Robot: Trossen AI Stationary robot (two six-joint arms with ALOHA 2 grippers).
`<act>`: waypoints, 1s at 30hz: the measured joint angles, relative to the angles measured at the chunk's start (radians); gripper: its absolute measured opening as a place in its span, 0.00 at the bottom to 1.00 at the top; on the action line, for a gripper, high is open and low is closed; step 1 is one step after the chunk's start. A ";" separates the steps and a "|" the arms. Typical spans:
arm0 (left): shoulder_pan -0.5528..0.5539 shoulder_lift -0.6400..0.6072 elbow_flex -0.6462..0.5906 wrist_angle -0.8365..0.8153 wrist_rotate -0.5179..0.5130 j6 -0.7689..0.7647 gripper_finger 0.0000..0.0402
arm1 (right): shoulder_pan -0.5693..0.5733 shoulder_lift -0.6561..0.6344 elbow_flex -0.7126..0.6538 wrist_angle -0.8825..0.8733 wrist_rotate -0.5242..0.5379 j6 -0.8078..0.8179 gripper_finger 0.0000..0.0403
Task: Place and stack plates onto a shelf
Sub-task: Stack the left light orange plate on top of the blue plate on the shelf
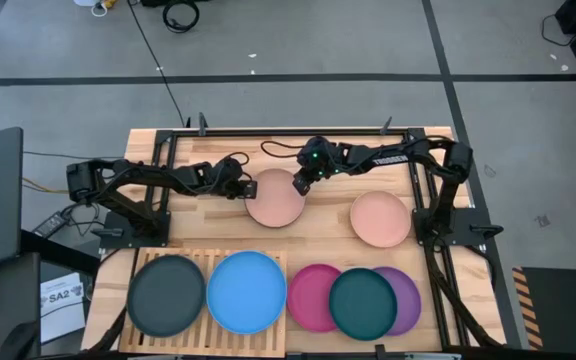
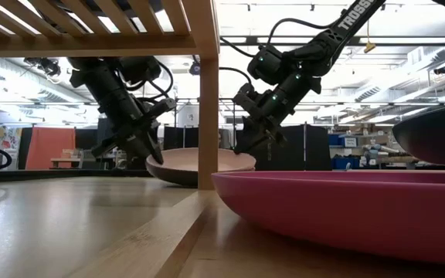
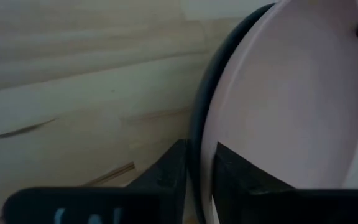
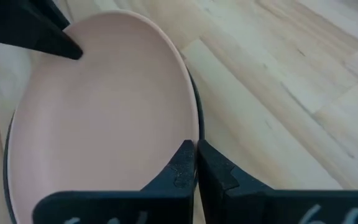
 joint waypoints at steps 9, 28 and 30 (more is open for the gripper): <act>0.000 0.000 0.000 -0.008 -0.004 -0.001 0.27 | -0.001 -0.021 0.000 0.000 0.014 -0.016 0.02; 0.003 -0.011 0.000 0.005 -0.008 0.044 0.34 | -0.016 -0.025 0.000 -0.005 0.020 -0.022 0.02; 0.003 -0.026 0.000 0.002 -0.008 0.067 0.34 | -0.016 -0.025 0.000 -0.006 0.020 -0.023 0.02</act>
